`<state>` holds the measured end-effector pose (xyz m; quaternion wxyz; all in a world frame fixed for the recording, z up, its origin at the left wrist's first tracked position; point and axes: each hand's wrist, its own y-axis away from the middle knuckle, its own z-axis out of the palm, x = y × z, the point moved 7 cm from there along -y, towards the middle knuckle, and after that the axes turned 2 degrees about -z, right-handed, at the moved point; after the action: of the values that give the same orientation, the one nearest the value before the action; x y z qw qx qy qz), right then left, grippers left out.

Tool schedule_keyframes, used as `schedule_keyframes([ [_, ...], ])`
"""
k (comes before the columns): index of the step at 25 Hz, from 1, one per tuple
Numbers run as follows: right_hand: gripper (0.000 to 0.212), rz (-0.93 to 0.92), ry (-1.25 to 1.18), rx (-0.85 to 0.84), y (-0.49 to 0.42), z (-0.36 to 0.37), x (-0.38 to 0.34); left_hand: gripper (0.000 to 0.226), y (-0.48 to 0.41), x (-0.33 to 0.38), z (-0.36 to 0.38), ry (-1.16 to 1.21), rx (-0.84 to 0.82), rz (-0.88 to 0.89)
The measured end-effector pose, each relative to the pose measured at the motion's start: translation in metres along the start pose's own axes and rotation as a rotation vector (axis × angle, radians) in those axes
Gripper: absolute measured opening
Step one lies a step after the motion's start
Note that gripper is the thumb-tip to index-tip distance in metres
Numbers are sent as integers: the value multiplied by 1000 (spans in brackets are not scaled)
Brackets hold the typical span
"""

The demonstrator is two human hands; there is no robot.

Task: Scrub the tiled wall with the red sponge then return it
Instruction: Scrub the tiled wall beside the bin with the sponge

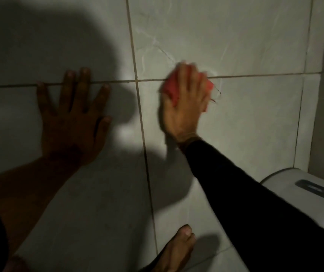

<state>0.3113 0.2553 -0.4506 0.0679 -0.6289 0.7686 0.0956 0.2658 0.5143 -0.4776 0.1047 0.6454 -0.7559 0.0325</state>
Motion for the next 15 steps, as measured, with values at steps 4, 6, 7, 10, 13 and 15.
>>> schedule_keyframes([
  [4, 73, -212, 16, -238, 159, 17, -38, 72, 1, 0, -4, 23, 0, -4],
  [6, 80, -12, 4, -313, 184, -1, 21, 72, 3, -1, -3, 26, -6, 0],
  [7, 84, 110, -19, -284, 159, -6, 45, 72, 2, 0, -2, 22, -3, 5],
  [10, 89, 221, -50, -37, 46, -10, 48, 72, -2, -1, 1, -8, -10, 16],
  [13, 89, 24, 11, -178, 102, 14, 4, 72, 1, -1, -1, 10, -19, 5],
  [15, 89, 75, 40, -322, 167, 2, 24, 72, 1, -1, -3, 17, -31, 0],
])
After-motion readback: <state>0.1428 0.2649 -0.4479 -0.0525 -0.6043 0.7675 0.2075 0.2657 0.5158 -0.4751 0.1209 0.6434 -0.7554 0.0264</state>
